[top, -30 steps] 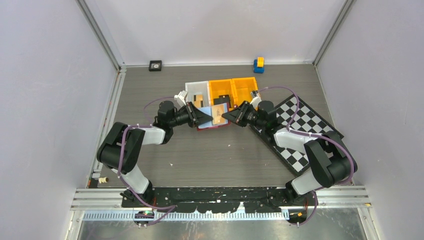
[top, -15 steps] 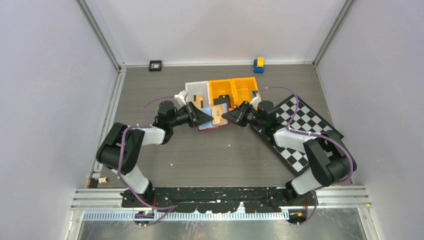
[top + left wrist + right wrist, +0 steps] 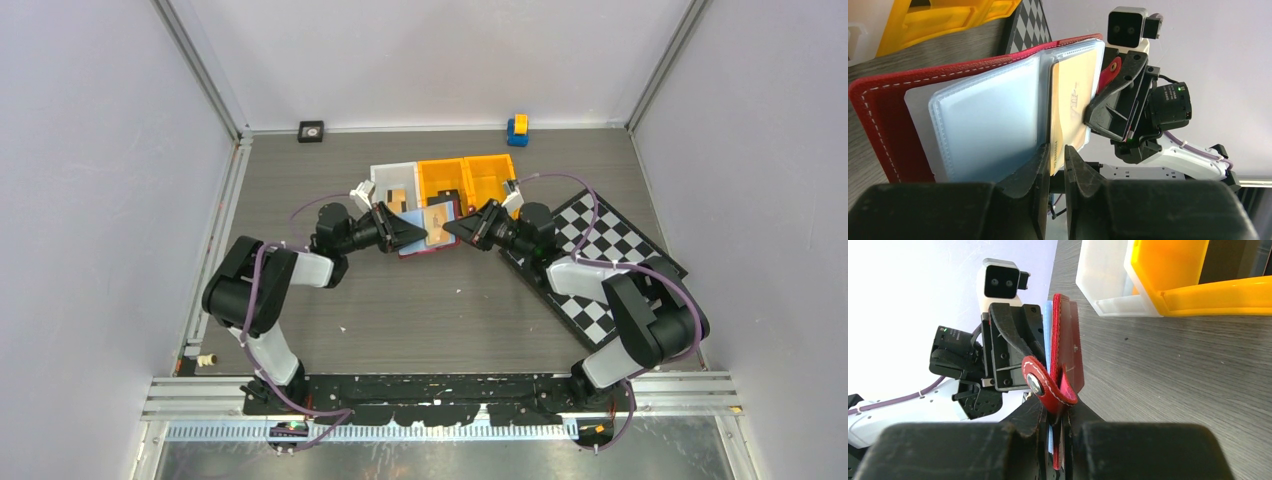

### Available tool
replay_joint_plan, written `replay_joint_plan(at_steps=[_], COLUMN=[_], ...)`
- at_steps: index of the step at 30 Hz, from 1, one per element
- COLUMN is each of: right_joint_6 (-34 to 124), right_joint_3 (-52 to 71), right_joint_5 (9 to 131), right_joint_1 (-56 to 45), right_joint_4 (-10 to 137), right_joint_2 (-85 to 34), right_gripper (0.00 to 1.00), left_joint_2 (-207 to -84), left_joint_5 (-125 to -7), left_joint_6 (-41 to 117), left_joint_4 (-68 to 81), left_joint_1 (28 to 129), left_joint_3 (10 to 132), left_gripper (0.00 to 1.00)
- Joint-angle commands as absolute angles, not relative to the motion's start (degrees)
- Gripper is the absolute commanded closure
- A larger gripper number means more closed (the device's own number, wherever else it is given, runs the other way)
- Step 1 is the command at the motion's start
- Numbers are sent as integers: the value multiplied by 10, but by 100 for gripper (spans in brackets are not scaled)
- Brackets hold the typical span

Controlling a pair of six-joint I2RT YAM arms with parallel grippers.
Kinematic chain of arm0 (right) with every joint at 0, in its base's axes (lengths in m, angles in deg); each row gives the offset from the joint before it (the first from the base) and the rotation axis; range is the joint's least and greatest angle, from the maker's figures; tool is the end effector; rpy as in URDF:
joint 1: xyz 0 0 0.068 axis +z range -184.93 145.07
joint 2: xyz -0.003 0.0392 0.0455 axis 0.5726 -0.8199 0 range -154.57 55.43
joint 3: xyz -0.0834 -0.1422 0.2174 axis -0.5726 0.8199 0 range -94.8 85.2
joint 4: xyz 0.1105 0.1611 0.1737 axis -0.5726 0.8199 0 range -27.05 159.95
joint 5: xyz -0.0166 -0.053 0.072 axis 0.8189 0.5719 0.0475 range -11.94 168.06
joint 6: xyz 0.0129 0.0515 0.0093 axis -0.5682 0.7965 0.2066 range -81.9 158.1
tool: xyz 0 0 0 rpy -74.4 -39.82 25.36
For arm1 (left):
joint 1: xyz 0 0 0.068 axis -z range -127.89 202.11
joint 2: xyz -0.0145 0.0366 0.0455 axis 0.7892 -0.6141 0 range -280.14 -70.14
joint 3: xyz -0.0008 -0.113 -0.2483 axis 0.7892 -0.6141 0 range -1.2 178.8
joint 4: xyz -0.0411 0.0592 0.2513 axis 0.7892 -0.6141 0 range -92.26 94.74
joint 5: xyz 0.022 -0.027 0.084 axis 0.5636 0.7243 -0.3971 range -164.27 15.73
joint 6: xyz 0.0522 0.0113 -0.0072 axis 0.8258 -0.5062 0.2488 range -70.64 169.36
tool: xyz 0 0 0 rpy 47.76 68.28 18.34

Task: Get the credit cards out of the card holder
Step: Remove the credit card from the card holder.

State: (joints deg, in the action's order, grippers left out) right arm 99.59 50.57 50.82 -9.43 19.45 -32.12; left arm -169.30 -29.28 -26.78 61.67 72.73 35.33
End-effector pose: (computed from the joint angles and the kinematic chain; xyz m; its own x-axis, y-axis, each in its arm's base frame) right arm 0.2715 0.1474 0.2008 -0.7650 0.5007 -0.4051 -0.2475 0.3521 0.9027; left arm 0.2969 -0.1386 0.1744 -0.9033 -0.3938 -0.1701 0.1271 0.1331 -0.9829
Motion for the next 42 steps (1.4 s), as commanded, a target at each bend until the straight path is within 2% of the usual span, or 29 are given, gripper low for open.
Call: replay_joint_plan(at_steps=[1, 8, 18, 20, 25, 27, 38, 42], right_joint_6=[1021, 1030, 998, 1000, 1008, 1014, 1041, 1042], right_joint_3=[510, 510, 492, 491, 503, 513, 544, 547], right_joint_5=[456, 453, 472, 472, 478, 480, 481, 482], right_joint_1=[-77, -76, -76, -77, -88, -96, -121, -123], right_joint_4=[120, 109, 190, 190, 182, 171, 117, 114], right_joint_2=[-321, -325, -335, -338, -328, -320, -298, -294], right_gripper=[94, 93, 90, 90, 77, 76, 77, 88], left_joint_2=[-1702, -1709, -1699, -1700, -1698, -1699, -1669, -1656], left_joint_5=[-255, -257, -244, -244, -251, -255, -279, -284], left_joint_6=[-270, -258, -309, -313, -317, -314, -219, -203], left_joint_4=[655, 639, 744, 751, 755, 746, 567, 543], left_joint_1=[751, 755, 755, 753, 739, 732, 723, 723], left_joint_3=[374, 379, 372, 371, 360, 356, 361, 361], left_gripper=[82, 82, 100, 100, 100, 100, 100, 100])
